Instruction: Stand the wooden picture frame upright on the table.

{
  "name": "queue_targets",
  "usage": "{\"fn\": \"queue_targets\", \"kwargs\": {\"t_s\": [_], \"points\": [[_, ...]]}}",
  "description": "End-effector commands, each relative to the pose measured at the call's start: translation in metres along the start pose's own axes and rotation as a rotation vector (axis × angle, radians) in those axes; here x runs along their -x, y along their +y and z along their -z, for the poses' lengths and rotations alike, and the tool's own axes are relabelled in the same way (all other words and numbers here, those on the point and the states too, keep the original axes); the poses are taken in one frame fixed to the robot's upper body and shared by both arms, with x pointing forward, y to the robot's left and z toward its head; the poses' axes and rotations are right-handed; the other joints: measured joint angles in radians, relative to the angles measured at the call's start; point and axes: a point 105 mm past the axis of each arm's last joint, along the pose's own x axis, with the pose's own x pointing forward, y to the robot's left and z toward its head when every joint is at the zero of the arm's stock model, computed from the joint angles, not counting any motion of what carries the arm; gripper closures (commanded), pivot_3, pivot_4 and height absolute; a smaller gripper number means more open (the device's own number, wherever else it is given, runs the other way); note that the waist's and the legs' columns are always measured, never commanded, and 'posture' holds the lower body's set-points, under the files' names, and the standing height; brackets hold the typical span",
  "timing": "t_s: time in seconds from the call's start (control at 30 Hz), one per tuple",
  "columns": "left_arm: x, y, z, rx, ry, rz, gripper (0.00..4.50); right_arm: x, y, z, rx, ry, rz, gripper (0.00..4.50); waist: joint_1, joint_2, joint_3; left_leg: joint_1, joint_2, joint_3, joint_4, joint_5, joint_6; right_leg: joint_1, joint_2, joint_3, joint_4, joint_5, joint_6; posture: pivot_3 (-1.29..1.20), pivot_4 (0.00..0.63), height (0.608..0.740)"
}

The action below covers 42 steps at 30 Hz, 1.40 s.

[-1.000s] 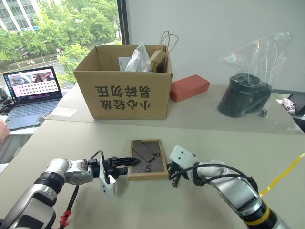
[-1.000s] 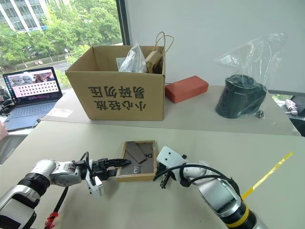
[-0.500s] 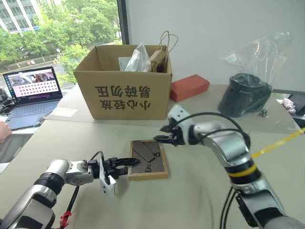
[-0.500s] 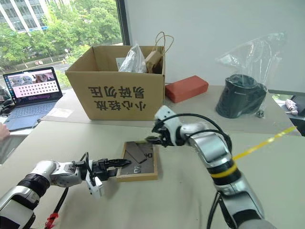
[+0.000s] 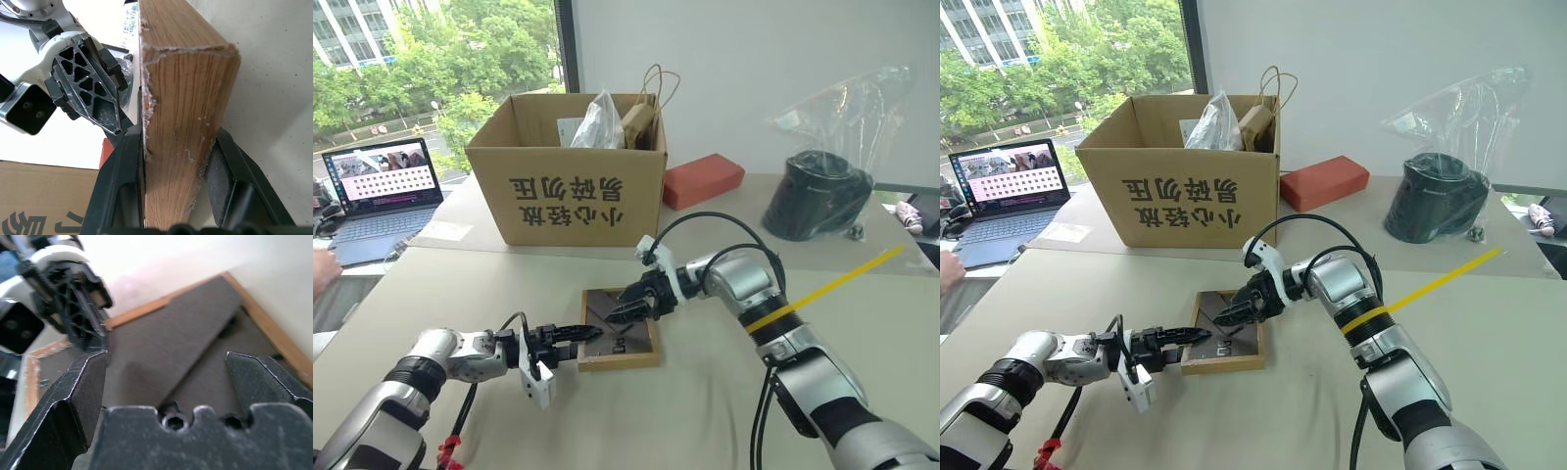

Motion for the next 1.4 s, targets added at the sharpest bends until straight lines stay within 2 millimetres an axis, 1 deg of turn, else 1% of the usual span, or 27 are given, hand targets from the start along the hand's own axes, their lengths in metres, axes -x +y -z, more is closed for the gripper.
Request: {"fn": "queue_targets", "kwargs": {"t_s": [0.03,0.2,0.3,0.43,0.53,0.6,0.7,0.77,0.83,0.87,0.9,0.93,0.97,1.0,1.03,1.07,1.13,1.17,1.2,1.23,1.27,1.33,1.4], "points": [[0.001,-0.036,-0.014,0.072,-0.033,0.131,3.31,-0.008,0.040,-0.015,0.005,-0.075,-0.206,0.02,-0.001,0.000,0.000,0.000,0.000,0.000,0.000,0.000,0.000,0.000,0.000,0.000,0.000,0.000,0.000,0.00,0.150,0.740],[0.001,-0.037,-0.016,0.080,-0.032,0.127,3.31,0.007,0.046,-0.029,0.043,-0.170,-0.192,0.02,0.002,0.000,0.000,-0.002,0.000,0.000,0.000,0.000,0.000,-0.001,0.000,0.000,0.000,0.000,-0.001,0.00,0.150,0.740],[0.001,-0.037,-0.016,0.081,-0.030,0.126,3.31,0.016,0.047,-0.030,0.058,-0.197,-0.177,0.02,0.002,0.001,0.001,-0.004,0.000,0.000,0.000,0.000,0.000,-0.004,0.000,0.000,0.000,0.001,-0.002,0.00,0.150,0.740],[0.002,-0.037,-0.017,0.081,-0.028,0.124,3.31,0.023,0.045,-0.025,0.058,-0.205,-0.147,0.02,0.002,0.001,0.001,-0.005,0.000,0.000,0.000,0.000,0.000,-0.004,0.000,0.000,0.000,0.001,-0.002,0.00,0.150,0.740],[0.002,-0.036,-0.017,0.082,-0.031,0.125,3.31,0.026,0.034,-0.014,0.050,-0.185,-0.081,0.02,0.002,0.001,0.001,-0.005,0.000,0.000,0.000,0.000,0.000,-0.005,0.000,0.000,0.000,0.001,-0.002,0.00,0.150,0.740],[0.002,-0.037,-0.018,0.083,-0.033,0.126,3.31,0.032,0.022,-0.009,0.032,-0.180,-0.019,0.02,0.002,0.001,0.001,-0.004,0.000,0.000,0.000,0.000,0.000,-0.004,0.000,0.000,0.000,0.001,-0.002,0.00,0.150,0.740],[0.001,-0.036,-0.018,0.084,-0.036,0.126,3.31,0.053,-0.001,0.000,0.027,-0.163,0.112,0.02,0.001,0.001,0.001,-0.003,0.000,0.000,0.000,0.000,0.000,-0.003,0.000,0.000,0.000,0.000,-0.001,0.00,0.150,0.740],[0.001,-0.036,-0.018,0.085,-0.036,0.125,3.31,0.066,-0.008,0.003,0.021,-0.165,0.157,0.02,-0.001,0.001,0.001,-0.003,0.000,0.000,0.000,0.000,0.000,-0.003,0.000,0.000,0.000,0.000,0.000,0.00,0.150,0.740],[0.002,-0.036,-0.018,0.088,-0.037,0.126,3.31,0.088,-0.014,0.007,0.026,-0.172,0.218,0.02,-0.004,0.002,0.001,-0.003,0.000,0.000,0.000,0.000,0.000,-0.003,0.000,0.000,0.000,0.000,0.000,0.00,0.150,0.740],[0.002,-0.036,-0.018,0.088,-0.038,0.126,3.31,0.095,-0.015,0.008,0.032,-0.172,0.238,0.02,-0.004,0.002,0.001,-0.003,0.000,0.000,0.000,0.000,0.000,-0.003,0.000,0.000,0.000,0.000,0.000,0.00,0.150,0.740],[0.002,-0.036,-0.018,0.089,-0.037,0.127,3.31,0.107,-0.018,0.008,0.057,-0.176,0.296,0.02,-0.004,0.002,0.001,-0.003,0.000,0.000,0.000,0.000,0.000,-0.003,0.000,0.000,0.000,0.000,0.000,0.00,0.150,0.740],[0.002,-0.036,-0.018,0.089,-0.037,0.127,3.31,0.118,-0.021,0.009,0.111,-0.172,0.365,0.02,-0.004,0.002,0.001,-0.002,0.000,0.000,0.000,0.000,0.000,-0.002,0.000,0.000,0.000,0.000,0.000,0.00,0.150,0.740],[0.002,-0.035,-0.018,0.091,-0.036,0.124,3.31,0.129,-0.023,0.009,0.245,-0.152,0.453,0.02,-0.004,0.002,0.001,-0.002,0.000,0.000,0.000,0.000,0.000,-0.002,0.000,0.000,0.000,0.000,0.000,0.00,0.150,0.740],[0.002,-0.035,-0.018,0.092,-0.034,0.123,3.31,0.136,-0.022,0.009,0.344,-0.133,0.505,0.02,-0.001,0.002,0.001,-0.003,0.000,0.000,0.000,0.000,0.000,-0.002,0.000,0.000,0.000,-0.001,0.002,0.00,0.150,0.740],[0.003,-0.035,-0.017,0.092,-0.033,0.121,3.31,0.140,-0.017,0.013,0.483,-0.091,0.550,0.02,-0.002,0.002,0.001,-0.003,0.000,0.000,0.000,0.000,0.000,-0.002,0.000,0.000,0.000,-0.002,0.003,0.00,0.150,0.740],[0.003,-0.034,-0.017,0.093,-0.033,0.121,3.31,0.139,-0.009,0.019,0.597,-0.044,0.561,0.02,0.000,0.002,0.001,-0.003,0.000,0.001,0.000,0.000,0.000,-0.002,0.000,0.000,-0.001,-0.002,0.004,0.00,0.150,0.740],[0.004,-0.034,-0.017,0.096,-0.031,0.121,3.31,0.132,0.007,0.032,0.755,0.012,0.531,0.02,-0.004,0.002,0.001,-0.003,0.000,0.001,0.000,0.000,0.000,-0.002,0.000,0.000,-0.001,-0.003,0.005,0.00,0.150,0.740],[0.004,-0.034,-0.017,0.096,-0.033,0.121,3.31,0.126,0.012,0.042,0.916,0.083,0.538,0.02,-0.007,0.002,0.001,-0.002,0.000,0.001,0.000,0.000,0.000,-0.002,0.000,0.000,-0.001,-0.003,0.005,0.00,0.150,0.740],[0.004,-0.034,-0.018,0.095,-0.035,0.121,3.31,0.120,0.016,0.051,1.033,0.129,0.530,0.02,-0.008,0.002,0.001,-0.002,0.000,0.001,0.000,0.000,0.000,-0.002,0.000,0.001,-0.001,-0.003,0.005,0.00,0.150,0.740],[0.004,-0.033,-0.017,0.094,-0.032,0.116,3.31,0.111,0.023,0.062,1.132,0.169,0.484,0.02,-0.010,0.002,0.001,-0.001,0.000,0.002,0.001,0.000,0.000,-0.001,0.000,0.001,-0.001,-0.003,0.005,0.00,0.150,0.740],[0.004,-0.032,-0.016,0.092,-0.031,0.112,3.31,0.102,0.030,0.068,1.232,0.177,0.463,0.02,-0.011,0.002,0.001,-0.001,0.000,0.002,0.001,0.000,0.000,0.000,0.000,0.001,-0.001,-0.003,0.005,0.00,0.150,0.740],[0.004,-0.030,-0.015,0.091,-0.029,0.108,3.31,0.092,0.038,0.070,1.358,0.154,0.455,0.02,-0.015,0.002,0.001,0.000,0.000,0.002,0.001,0.000,0.000,0.000,0.000,0.001,-0.001,-0.003,0.005,0.00,0.150,0.740],[0.004,-0.030,-0.015,0.092,-0.030,0.109,3.31,0.082,0.047,0.068,1.495,0.105,0.464,0.02,-0.017,0.002,0.001,0.001,0.000,0.003,0.002,0.000,0.000,0.001,0.000,0.001,0.000,-0.003,0.005,0.00,0.150,0.740]]}}
